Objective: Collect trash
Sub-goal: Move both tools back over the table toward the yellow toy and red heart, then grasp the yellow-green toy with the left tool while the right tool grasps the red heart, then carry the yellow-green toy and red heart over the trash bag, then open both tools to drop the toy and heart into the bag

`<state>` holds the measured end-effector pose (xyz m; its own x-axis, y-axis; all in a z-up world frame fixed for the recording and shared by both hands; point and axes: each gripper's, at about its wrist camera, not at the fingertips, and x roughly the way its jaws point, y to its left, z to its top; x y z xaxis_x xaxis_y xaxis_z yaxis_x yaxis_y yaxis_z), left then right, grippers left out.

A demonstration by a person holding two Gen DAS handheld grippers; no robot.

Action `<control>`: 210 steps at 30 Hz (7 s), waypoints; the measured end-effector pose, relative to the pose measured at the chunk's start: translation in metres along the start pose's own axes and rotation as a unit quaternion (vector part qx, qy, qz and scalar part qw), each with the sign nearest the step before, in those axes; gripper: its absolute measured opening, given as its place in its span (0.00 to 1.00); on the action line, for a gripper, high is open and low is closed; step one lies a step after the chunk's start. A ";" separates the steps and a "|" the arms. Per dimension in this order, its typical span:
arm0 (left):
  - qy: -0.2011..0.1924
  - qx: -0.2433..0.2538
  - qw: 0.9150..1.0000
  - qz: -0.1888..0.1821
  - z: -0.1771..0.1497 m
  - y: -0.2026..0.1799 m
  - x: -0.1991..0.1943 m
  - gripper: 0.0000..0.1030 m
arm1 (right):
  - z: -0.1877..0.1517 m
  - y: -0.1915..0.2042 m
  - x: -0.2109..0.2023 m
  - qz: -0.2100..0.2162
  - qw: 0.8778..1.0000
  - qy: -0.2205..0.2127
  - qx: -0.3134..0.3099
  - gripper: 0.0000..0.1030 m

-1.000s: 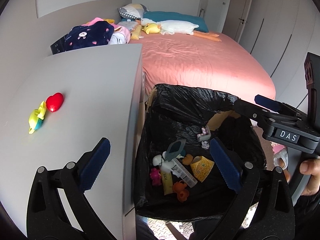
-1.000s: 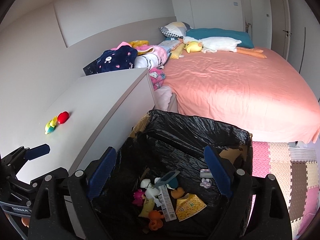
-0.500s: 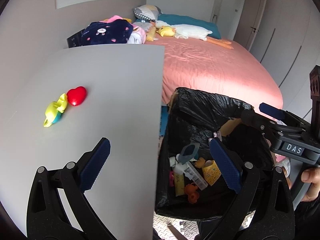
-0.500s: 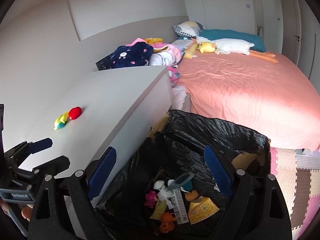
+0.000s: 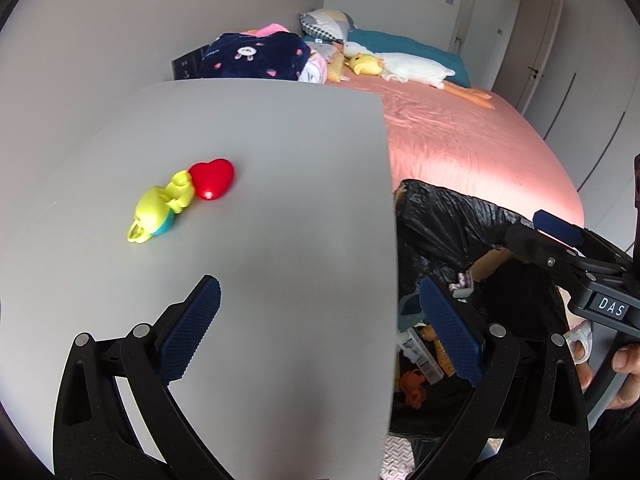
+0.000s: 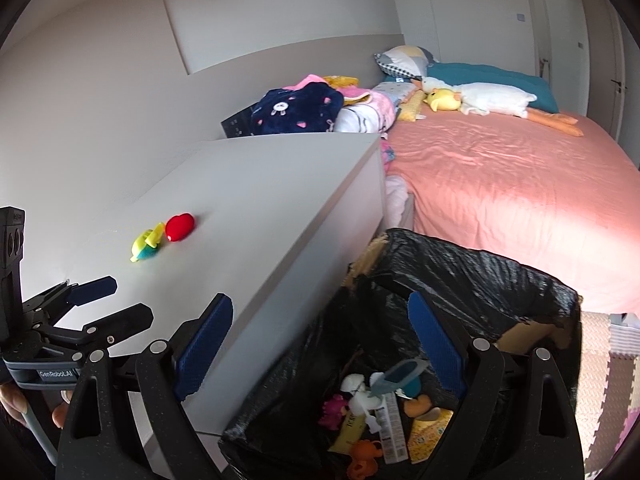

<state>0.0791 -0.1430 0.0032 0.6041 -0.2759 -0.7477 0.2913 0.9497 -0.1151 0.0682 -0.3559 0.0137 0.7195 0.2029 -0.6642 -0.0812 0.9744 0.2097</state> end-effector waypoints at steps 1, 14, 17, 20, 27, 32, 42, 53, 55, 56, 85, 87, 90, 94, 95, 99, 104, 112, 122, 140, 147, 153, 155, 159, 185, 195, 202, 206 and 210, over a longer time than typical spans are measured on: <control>-0.001 -0.003 1.000 0.002 0.000 0.005 0.000 0.93 | 0.001 0.004 0.003 0.003 1.000 0.001 -0.001 0.87; 0.003 -0.033 0.999 0.027 0.002 0.058 0.006 0.93 | 0.009 0.047 0.040 0.030 0.999 0.016 -0.021 0.87; 0.007 -0.037 0.999 0.034 0.002 0.071 0.010 0.94 | 0.013 0.056 0.049 0.034 0.999 0.020 -0.023 0.87; 0.007 -0.040 0.998 0.043 0.005 0.082 0.015 0.93 | 0.019 0.064 0.058 0.038 0.999 0.022 -0.026 0.87; 0.005 -0.037 0.997 0.064 0.011 0.101 0.026 0.93 | 0.029 0.080 0.078 0.046 0.998 0.031 -0.033 0.87; 0.014 -0.030 0.996 0.079 0.017 0.113 0.039 0.90 | 0.032 0.088 0.088 0.044 0.998 0.036 -0.039 0.87; 0.032 -0.024 0.996 0.083 0.027 0.128 0.059 0.75 | 0.043 0.101 0.105 0.056 0.996 0.047 -0.043 0.87; 0.020 -0.035 0.994 0.101 0.032 0.142 0.059 0.55 | 0.052 0.122 0.123 0.065 0.994 0.062 -0.061 0.87; 0.013 -0.049 0.993 0.104 0.033 0.150 0.053 0.55 | 0.052 0.128 0.126 0.067 0.993 0.064 -0.067 0.87; 0.011 -0.054 0.993 0.106 0.034 0.153 0.050 0.55 | 0.052 0.131 0.128 0.068 0.993 0.066 -0.069 0.87; -0.017 -0.117 0.985 0.125 0.042 0.205 0.010 0.55 | 0.058 0.195 0.192 0.040 0.982 0.114 -0.141 0.53; -0.018 -0.115 0.985 0.123 0.042 0.204 0.010 0.55 | 0.058 0.197 0.193 0.035 0.982 0.113 -0.146 0.53; -0.022 -0.114 0.986 0.122 0.041 0.203 0.005 0.55 | 0.057 0.198 0.194 0.032 0.982 0.106 -0.151 0.48; -0.028 -0.115 0.986 0.117 0.043 0.202 0.001 0.55 | 0.054 0.197 0.189 0.031 0.983 0.097 -0.154 0.47; -0.029 -0.116 0.986 0.115 0.043 0.202 0.000 0.55 | 0.054 0.196 0.187 0.033 0.983 0.097 -0.152 0.47; -0.030 -0.115 0.987 0.107 0.045 0.197 0.000 0.55 | 0.056 0.191 0.176 0.036 0.984 0.091 -0.147 0.47; -0.031 -0.103 0.989 0.097 0.046 0.183 0.001 0.55 | 0.058 0.177 0.160 0.038 0.987 0.080 -0.133 0.47; -0.038 -0.061 0.995 0.071 0.050 0.145 0.000 0.55 | 0.053 0.153 0.132 0.037 0.989 0.074 -0.120 0.47; -0.036 -0.040 0.997 0.050 0.047 0.105 -0.001 0.55 | 0.052 0.129 0.100 0.035 0.992 0.060 -0.110 0.48; -0.048 -0.014 0.998 0.039 0.036 0.036 -0.025 0.55 | 0.034 0.075 0.026 0.036 0.996 0.023 -0.074 0.48; -0.051 -0.008 0.998 0.036 0.027 0.015 -0.033 0.55 | 0.021 0.052 0.001 0.033 0.998 0.014 -0.060 0.48; -0.053 0.002 0.998 0.028 0.022 -0.009 -0.038 0.55 | 0.013 0.033 -0.015 0.029 0.998 0.007 -0.048 0.48; -0.054 0.006 0.998 0.025 0.021 -0.018 -0.039 0.55 | 0.010 0.025 -0.020 0.027 0.999 0.004 -0.044 0.48; -0.054 0.013 0.998 0.017 0.021 -0.034 -0.038 0.55 | 0.004 0.009 -0.030 0.022 0.999 0.001 -0.034 0.48; -0.027 0.087 0.994 -0.056 0.017 -0.144 -0.001 0.55 | -0.012 -0.099 -0.074 -0.056 0.998 -0.019 0.031 0.48; -0.010 0.116 0.990 -0.082 0.012 -0.166 0.011 0.58 | -0.012 -0.121 -0.080 -0.086 0.995 -0.020 0.043 0.48; -0.023 0.108 0.992 -0.063 0.010 -0.161 0.006 0.94 | -0.011 -0.128 -0.086 -0.124 0.990 -0.036 0.052 0.87; -0.027 0.105 0.992 -0.058 0.007 -0.160 0.004 0.94 | -0.014 -0.130 -0.084 -0.118 0.991 -0.033 0.053 0.87; -0.027 0.109 0.992 -0.058 0.006 -0.160 0.005 0.94 | -0.016 -0.129 -0.082 -0.114 0.992 -0.029 0.054 0.87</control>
<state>0.0400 -0.2975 0.0217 0.5938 -0.3951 -0.7009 0.5117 0.8577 -0.0500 0.0088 -0.4967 0.0297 0.7499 -0.0304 -0.6609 0.1597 0.9777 0.1362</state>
